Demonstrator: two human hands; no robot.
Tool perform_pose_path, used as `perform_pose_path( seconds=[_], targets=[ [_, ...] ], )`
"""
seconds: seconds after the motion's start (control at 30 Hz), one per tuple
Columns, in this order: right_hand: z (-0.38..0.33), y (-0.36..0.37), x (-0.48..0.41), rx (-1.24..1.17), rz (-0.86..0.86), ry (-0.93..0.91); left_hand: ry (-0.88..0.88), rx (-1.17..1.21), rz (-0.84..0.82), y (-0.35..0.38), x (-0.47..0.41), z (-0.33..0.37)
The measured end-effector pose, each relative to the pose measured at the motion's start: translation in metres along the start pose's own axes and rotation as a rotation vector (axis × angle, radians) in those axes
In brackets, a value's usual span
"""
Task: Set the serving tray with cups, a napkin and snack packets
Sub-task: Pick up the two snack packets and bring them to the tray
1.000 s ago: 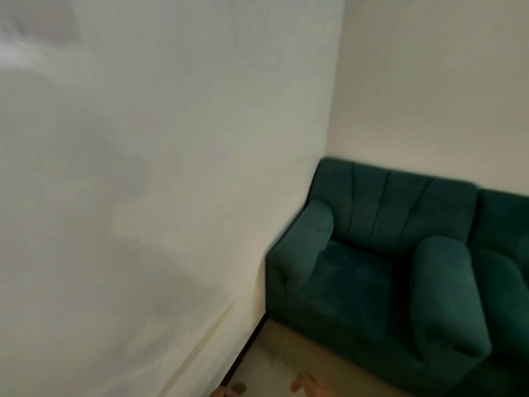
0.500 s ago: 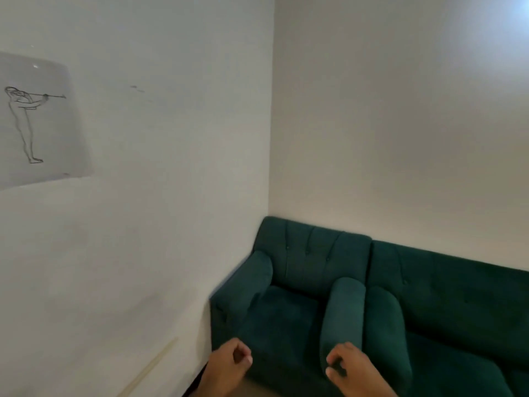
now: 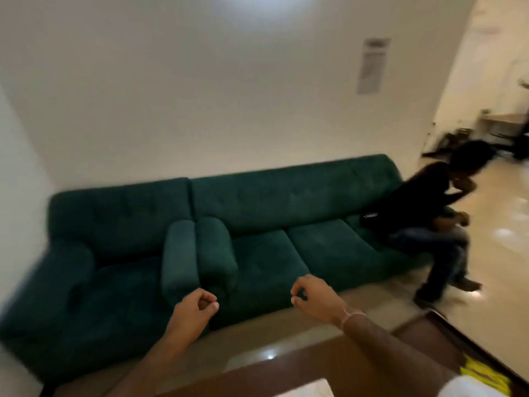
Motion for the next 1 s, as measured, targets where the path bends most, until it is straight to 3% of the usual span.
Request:
perform_pose_path(
  seconds=[0.27,0.6,0.87,1.0],
  targets=[
    [0.197,-0.047,0.066,-0.020,0.036,0.344,0.063,-0.012,-0.292,0.208,0.037,0.064],
    [0.482,-0.022,0.099,-0.138,0.027,0.688,-0.060,-0.126,-0.606,0.494,0.070,0.107],
    [0.678,0.017,0.148,-0.094,0.158,0.955,-0.038,-0.176,-0.890,0.724,0.098,0.112],
    [0.746,0.033,0.169,-0.137,0.297,1.151,0.024,-0.156,-0.936,0.814,0.116,0.125]
  ],
)
Point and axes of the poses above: each hand's wrist, its own x-axis away from the middle knuckle, its own y-axis out of the palm, z = x × y, the point moved 2 cm from there along -x, towards the middle knuckle, and after that the axes turned 10 degrees about z, right-handed, at the moved point
